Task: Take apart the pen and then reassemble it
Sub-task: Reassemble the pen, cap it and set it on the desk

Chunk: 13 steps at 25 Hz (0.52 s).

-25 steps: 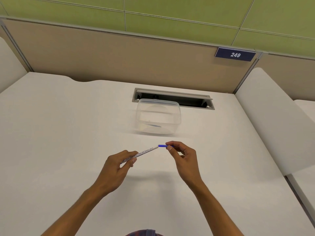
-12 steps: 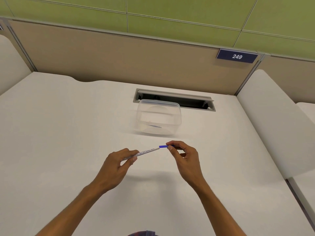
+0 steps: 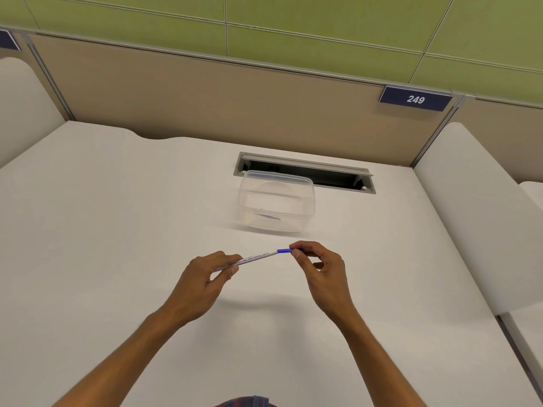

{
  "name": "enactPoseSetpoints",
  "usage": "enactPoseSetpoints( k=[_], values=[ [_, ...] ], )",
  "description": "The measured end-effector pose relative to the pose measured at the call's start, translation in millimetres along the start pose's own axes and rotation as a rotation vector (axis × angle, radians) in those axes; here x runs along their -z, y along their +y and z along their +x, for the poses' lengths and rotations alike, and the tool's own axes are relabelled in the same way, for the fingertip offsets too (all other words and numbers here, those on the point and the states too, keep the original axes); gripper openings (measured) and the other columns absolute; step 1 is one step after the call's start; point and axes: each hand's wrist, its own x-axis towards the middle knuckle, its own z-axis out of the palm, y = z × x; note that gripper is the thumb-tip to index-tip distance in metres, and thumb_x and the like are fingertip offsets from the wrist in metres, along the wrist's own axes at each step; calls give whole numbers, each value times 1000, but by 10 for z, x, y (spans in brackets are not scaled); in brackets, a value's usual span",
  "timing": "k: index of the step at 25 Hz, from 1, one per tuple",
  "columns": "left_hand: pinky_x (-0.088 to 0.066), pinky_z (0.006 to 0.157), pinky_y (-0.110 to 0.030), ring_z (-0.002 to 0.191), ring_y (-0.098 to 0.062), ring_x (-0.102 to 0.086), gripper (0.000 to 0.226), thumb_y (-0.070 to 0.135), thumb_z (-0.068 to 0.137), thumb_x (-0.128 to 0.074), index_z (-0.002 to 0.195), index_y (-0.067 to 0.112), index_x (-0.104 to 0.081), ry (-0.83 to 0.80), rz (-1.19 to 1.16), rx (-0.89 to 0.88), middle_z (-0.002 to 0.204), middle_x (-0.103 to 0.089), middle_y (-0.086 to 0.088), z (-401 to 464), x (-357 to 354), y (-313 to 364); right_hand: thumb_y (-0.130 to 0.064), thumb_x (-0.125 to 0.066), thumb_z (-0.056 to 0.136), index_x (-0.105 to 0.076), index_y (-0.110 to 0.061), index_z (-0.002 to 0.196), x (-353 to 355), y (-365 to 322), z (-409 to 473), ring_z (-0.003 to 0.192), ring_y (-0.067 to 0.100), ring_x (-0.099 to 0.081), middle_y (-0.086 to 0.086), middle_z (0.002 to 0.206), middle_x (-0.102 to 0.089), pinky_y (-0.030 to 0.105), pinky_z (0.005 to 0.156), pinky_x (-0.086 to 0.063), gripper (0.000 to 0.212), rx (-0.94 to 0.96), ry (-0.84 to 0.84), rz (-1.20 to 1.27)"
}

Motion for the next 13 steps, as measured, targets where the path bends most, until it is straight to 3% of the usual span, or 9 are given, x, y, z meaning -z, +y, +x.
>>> enactPoseSetpoints(
  k=[13],
  values=[
    [-49,73,-47,74,-21,-61,16,16,93,-61,103,23,-72,4,25,-2,76,-64,1,-43,-45,43,-16,-66,94,-74,-30,90,87,-3,-71,92,4,-66,-19,93,-74,12,64,-44,17,30,-7,-1]
  ],
)
